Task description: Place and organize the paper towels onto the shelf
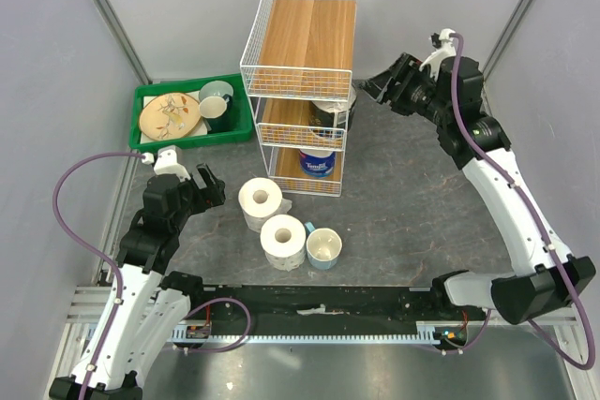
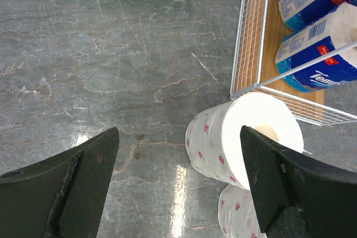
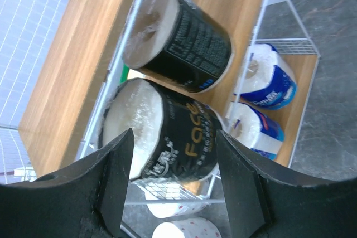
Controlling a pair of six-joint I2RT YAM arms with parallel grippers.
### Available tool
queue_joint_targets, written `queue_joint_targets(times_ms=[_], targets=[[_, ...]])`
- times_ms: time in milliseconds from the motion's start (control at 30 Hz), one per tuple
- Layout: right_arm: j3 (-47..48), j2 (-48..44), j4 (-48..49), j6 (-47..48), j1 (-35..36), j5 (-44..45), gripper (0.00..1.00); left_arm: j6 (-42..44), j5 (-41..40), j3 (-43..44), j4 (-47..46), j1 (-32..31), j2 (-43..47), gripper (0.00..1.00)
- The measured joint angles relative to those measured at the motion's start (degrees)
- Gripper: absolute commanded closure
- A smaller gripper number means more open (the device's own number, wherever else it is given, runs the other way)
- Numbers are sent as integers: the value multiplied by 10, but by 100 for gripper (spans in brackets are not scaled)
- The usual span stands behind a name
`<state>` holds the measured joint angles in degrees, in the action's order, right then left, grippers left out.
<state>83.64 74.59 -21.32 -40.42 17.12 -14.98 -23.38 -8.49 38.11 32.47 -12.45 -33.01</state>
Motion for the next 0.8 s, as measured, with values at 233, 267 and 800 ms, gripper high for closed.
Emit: queue_joint_targets(times_ms=[233, 267, 800], targets=[[-56, -40, 3, -4, -11, 16, 32, 0, 0, 0, 0, 0, 0, 4], [-61, -40, 3, -4, -11, 16, 32, 0, 0, 0, 0, 0, 0, 4], [-76, 6, -6, -1, -10, 15, 33, 0, 0, 0, 0, 0, -3, 4]])
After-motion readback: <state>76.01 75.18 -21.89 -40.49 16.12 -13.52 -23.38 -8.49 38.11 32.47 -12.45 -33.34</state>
